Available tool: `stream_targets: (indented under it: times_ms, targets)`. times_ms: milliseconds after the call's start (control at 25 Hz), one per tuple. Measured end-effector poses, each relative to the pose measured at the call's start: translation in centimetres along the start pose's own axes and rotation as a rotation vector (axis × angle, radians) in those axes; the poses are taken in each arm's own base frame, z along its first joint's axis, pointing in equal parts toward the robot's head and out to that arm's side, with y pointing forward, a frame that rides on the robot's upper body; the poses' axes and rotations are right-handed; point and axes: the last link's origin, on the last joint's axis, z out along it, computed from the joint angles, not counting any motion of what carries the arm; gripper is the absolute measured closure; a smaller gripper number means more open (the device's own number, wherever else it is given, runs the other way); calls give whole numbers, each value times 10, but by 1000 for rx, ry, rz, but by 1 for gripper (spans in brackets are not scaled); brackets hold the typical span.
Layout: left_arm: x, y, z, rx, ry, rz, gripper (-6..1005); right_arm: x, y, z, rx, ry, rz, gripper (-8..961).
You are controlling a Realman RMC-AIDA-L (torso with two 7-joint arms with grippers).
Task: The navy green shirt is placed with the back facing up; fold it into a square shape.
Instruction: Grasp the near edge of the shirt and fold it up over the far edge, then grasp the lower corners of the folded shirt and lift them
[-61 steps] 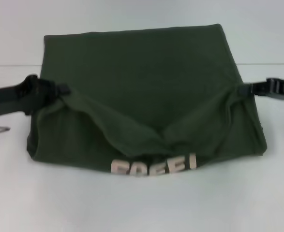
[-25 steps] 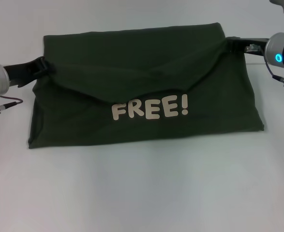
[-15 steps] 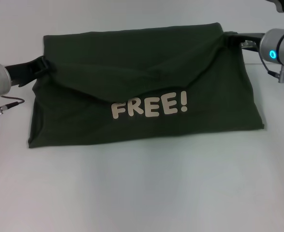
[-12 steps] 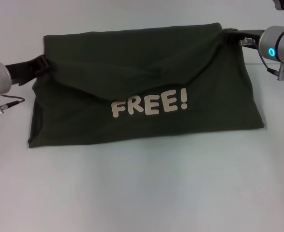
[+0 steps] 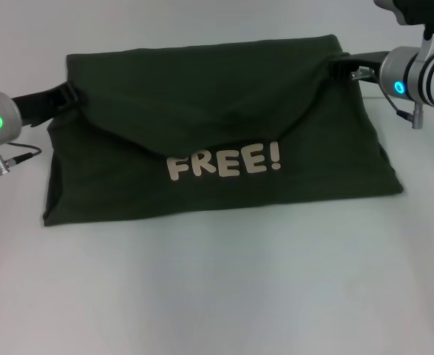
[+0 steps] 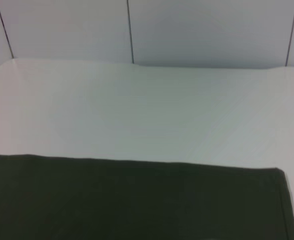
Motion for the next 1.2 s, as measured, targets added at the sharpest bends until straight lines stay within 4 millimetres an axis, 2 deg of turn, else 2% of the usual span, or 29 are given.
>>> stream_targets:
  times_ms: [360, 400, 680, 720, 880, 1000, 1160, 1200]
  targets:
    - [-3, 2, 4, -21, -70, 23, 917, 7, -17, -6, 0, 25, 19, 838]
    - [-2, 0, 2, -25, -70, 18, 867, 7, -21, -8, 0, 25, 33, 837]
    - [2, -9, -24, -114, -35, 44, 508, 17, -59, -39, -27, -15, 239, 610]
    - [0, -9, -30, -148, -29, 65, 455, 26, -67, -49, -58, -12, 299, 578]
    - [-8, -11, -50, -265, -21, 88, 279, 41, -80, -64, -109, 6, 395, 449]
    - [-18, -25, -60, -272, -67, 25, 157, 63, -90, -77, -169, 71, 469, 337]
    - [-34, -43, -70, -259, -121, -35, 133, 74, -95, -86, -187, 97, 484, 146]
    - [-37, -46, -71, -254, -130, -38, 127, 78, -99, -91, -191, 99, 496, 125]
